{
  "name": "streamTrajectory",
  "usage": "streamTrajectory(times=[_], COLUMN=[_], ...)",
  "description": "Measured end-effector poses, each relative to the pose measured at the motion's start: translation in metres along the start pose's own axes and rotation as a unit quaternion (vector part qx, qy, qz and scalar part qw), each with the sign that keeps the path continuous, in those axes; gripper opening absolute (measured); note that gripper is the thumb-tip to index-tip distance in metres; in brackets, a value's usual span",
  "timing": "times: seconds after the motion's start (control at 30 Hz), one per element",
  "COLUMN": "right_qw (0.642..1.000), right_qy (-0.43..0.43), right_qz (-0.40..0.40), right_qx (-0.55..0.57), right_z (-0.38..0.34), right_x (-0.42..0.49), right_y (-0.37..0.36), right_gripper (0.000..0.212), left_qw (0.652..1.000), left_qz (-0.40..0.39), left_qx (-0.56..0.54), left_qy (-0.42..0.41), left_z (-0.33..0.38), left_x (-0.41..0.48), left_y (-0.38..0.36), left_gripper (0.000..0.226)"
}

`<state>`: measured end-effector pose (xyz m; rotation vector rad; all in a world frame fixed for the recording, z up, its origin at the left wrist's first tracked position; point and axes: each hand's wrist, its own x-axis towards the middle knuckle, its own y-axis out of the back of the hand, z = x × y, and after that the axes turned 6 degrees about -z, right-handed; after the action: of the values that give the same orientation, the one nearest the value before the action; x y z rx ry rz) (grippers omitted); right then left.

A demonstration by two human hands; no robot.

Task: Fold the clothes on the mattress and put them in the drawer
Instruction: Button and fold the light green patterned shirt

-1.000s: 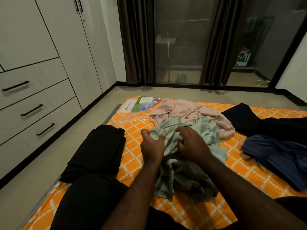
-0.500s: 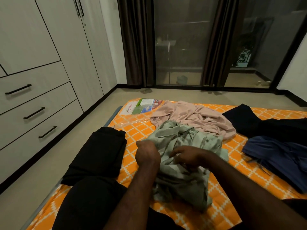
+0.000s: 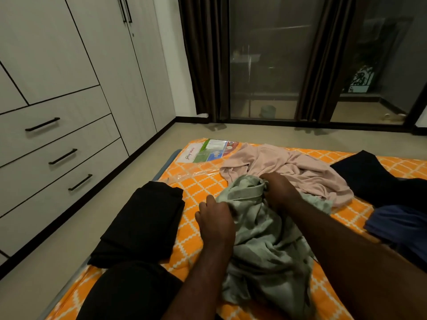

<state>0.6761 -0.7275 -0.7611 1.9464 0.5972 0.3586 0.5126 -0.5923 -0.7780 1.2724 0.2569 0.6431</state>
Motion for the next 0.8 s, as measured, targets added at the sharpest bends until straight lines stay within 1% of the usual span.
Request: streamTrajectory(times=[0.07,0.13,0.2,0.27,0.33,0.4,0.47,0.53,0.6,0.63,0.67,0.73,0.8], right_qw=[0.998,0.997,0.996,0.996,0.996,0.997,0.997,0.997,0.995,0.994,0.994,0.994,0.99], right_qy=[0.001,-0.009,-0.03,-0.05,-0.061,-0.064,-0.064,-0.039,-0.018,-0.02,-0.026,-0.041,-0.052], right_qz=[-0.054,-0.08,-0.082,-0.079,-0.057,-0.03,-0.033,-0.057,-0.052,-0.038,-0.015,0.041,0.106], right_qx=[0.023,0.015,-0.007,-0.008,0.013,0.035,0.029,-0.025,-0.089,-0.1,-0.101,-0.095,-0.078], right_z=[-0.003,-0.002,0.001,0.002,0.0,-0.006,-0.011,-0.015,-0.019,-0.021,-0.021,-0.022,-0.022], right_x=[0.008,0.017,0.022,0.023,0.02,0.015,0.011,0.008,0.002,-0.001,-0.003,-0.01,-0.014], right_y=[-0.005,-0.013,-0.019,-0.019,-0.016,-0.009,0.005,0.026,0.055,0.07,0.087,0.125,0.161], right_gripper=[0.038,0.047,0.043,0.03,0.024,0.026,0.027,0.03,0.04,0.045,0.045,0.032,0.025], left_qw=[0.998,0.993,0.981,0.973,0.978,0.983,0.986,0.99,0.99,0.989,0.988,0.983,0.974], left_qz=[-0.011,-0.006,0.007,0.012,0.003,-0.016,-0.035,-0.037,-0.026,-0.014,-0.001,0.035,0.081], left_qx=[-0.053,-0.111,-0.19,-0.231,-0.209,-0.18,-0.156,-0.114,-0.089,-0.077,-0.069,-0.058,-0.052], left_qy=[-0.028,-0.039,-0.028,-0.016,-0.021,-0.031,-0.051,-0.079,-0.106,-0.123,-0.139,-0.173,-0.206], left_z=[-0.003,-0.002,0.001,0.005,0.007,0.005,0.005,0.004,0.002,0.002,0.002,0.006,0.013], left_x=[0.006,0.011,0.012,0.012,0.012,0.012,0.016,0.026,0.043,0.053,0.064,0.085,0.104], left_y=[-0.007,-0.015,-0.02,-0.021,-0.02,-0.019,-0.014,0.0,0.022,0.035,0.051,0.09,0.13], left_gripper=[0.02,0.021,0.018,0.017,0.018,0.02,0.025,0.025,0.028,0.03,0.032,0.033,0.035])
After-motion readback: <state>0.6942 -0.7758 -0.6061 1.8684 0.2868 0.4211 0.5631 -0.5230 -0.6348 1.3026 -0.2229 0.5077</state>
